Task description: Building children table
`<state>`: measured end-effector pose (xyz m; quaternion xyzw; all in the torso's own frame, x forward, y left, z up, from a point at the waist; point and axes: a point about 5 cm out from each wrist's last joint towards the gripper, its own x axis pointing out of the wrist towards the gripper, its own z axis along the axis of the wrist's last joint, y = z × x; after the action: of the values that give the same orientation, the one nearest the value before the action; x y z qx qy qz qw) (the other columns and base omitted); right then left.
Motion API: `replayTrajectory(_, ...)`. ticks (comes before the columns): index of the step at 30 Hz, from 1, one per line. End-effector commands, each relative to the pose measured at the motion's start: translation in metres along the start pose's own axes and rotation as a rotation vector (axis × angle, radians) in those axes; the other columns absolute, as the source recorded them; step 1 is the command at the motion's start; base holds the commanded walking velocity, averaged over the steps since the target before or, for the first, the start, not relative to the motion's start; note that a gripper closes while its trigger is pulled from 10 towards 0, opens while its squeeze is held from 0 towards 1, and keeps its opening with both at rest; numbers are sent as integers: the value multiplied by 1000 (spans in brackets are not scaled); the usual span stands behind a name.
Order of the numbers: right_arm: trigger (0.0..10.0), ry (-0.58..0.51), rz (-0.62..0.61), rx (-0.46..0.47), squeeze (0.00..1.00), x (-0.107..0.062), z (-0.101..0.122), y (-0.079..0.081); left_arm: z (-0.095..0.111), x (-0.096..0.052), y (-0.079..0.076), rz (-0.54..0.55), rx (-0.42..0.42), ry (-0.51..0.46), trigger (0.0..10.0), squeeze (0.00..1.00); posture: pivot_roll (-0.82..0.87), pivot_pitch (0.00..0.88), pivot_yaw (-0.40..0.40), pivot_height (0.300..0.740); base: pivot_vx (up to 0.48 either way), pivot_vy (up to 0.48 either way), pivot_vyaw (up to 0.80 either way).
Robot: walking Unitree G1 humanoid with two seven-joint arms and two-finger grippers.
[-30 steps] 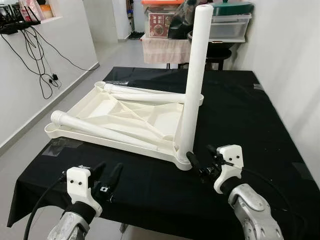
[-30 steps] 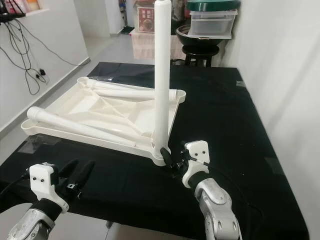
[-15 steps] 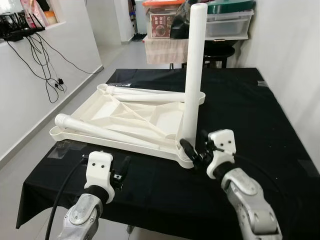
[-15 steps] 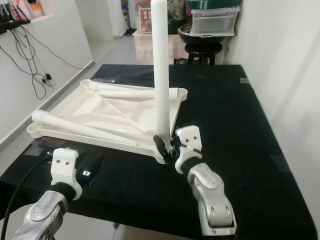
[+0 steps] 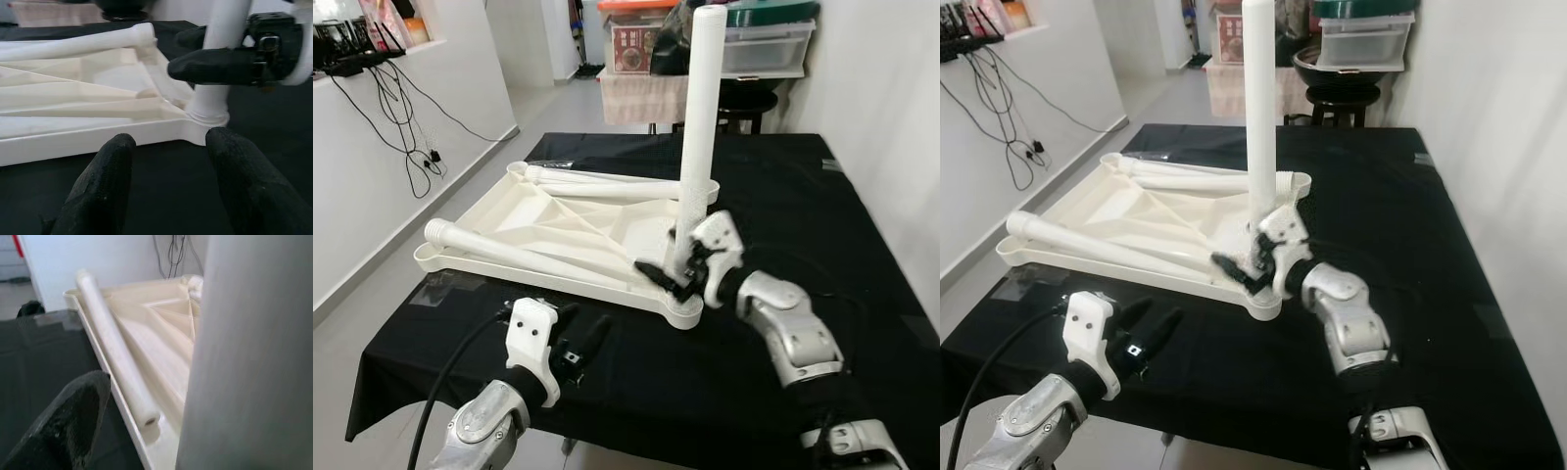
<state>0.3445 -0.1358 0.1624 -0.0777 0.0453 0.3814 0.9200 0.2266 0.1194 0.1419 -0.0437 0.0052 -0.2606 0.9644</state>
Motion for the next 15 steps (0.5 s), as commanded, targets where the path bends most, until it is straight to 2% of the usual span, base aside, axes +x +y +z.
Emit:
replayTrajectory(1, 10000, -18, 59, 12, 0, 6, 5, 2, 1, -3, -2, -31, 4, 2, 10000, 0, 11, 16, 31, 740, 0, 0, 0)
replayTrajectory(4, 10000, -20, 79, 24, 0, 7, 6, -1, 0, -4, -3, -44, -10, 1, 10000, 0, 14, 20, 30, 740, 0, 0, 0)
replayTrajectory(5, 4118, -26, 99, 51, 0, 7, 7, -4, 0, -5, -3, -51, -30, 1, 10000, 0, 16, 23, 29, 740, 0, 0, 0)
replayTrajectory(6, 4118, -26, 99, 51, 0, 7, 7, -4, 0, -5, -3, -51, -30, 1, 10000, 0, 16, 23, 29, 740, 0, 0, 0)
replayTrajectory(7, 0, -38, 111, 79, 0, 6, 8, -9, -1, -6, -3, -58, -44, 0, 10000, 0, 16, 26, 30, 740, 0, 0, 0)
replayTrajectory(15, 0, -40, 106, 120, 0, 0, 2, -18, -1, -8, -1, -45, -40, -3, 10000, 0, 9, 29, 31, 740, 0, 0, 0)
